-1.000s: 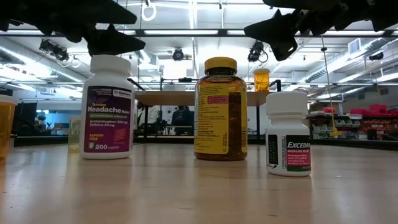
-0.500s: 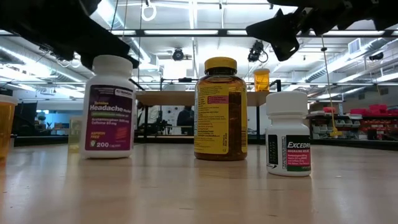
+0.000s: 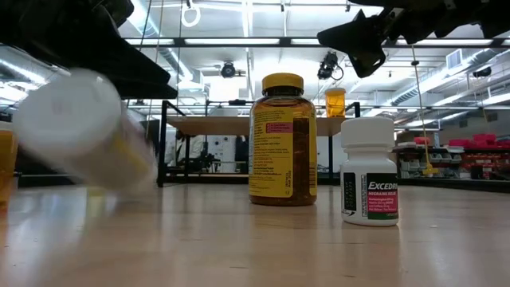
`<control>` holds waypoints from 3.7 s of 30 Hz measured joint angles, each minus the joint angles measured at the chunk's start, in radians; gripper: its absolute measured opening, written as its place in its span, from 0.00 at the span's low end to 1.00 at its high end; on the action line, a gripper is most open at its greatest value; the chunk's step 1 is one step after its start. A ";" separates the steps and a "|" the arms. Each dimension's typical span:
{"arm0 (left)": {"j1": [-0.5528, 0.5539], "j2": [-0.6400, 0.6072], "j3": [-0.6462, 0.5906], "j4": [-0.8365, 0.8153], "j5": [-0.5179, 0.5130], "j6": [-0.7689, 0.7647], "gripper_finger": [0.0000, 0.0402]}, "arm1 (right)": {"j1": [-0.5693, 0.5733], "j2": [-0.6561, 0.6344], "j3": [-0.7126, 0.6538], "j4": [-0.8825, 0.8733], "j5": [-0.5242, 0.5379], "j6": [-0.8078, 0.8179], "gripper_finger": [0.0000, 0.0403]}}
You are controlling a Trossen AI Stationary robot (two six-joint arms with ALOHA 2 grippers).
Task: Pick and place medicine bottles onto shelf by color
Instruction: Put the big white medicine bottle on the shelf
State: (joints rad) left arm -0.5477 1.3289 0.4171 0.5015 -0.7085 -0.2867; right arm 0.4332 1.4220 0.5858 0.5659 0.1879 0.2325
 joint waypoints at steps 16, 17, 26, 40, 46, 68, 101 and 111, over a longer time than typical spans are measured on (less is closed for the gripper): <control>0.021 0.000 0.001 -0.011 0.344 -0.837 0.79 | -0.001 0.000 0.000 -0.003 0.000 0.037 0.64; 0.022 -0.001 0.002 -0.020 0.378 -0.909 0.79 | -0.003 0.000 0.000 -0.003 0.000 0.037 0.64; 0.042 -0.004 0.066 -0.232 0.456 -1.147 0.79 | -0.043 0.000 0.000 -0.066 -0.032 0.020 0.64; 0.179 0.000 0.435 -0.802 0.515 -1.065 0.78 | -0.132 0.000 0.000 -0.224 -0.085 -0.148 0.64; 0.201 0.079 0.694 -1.175 0.496 -1.088 0.73 | -0.135 0.000 0.000 -0.278 -0.085 -0.183 0.64; 0.230 0.458 0.912 -1.236 0.665 -1.155 0.79 | -0.242 0.000 0.000 -0.300 -0.174 -0.472 0.64; 0.267 0.604 0.915 -1.036 0.832 -1.371 0.79 | -0.254 0.000 -0.001 -0.310 -0.212 -0.463 0.64; 0.266 0.609 0.915 -1.038 0.830 -1.376 0.79 | -0.254 0.000 -0.001 -0.314 -0.212 -0.445 0.64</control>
State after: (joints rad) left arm -0.2821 1.9381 1.3323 -0.5367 0.1216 -1.6623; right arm 0.1795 1.4220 0.5850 0.2523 -0.0241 -0.2123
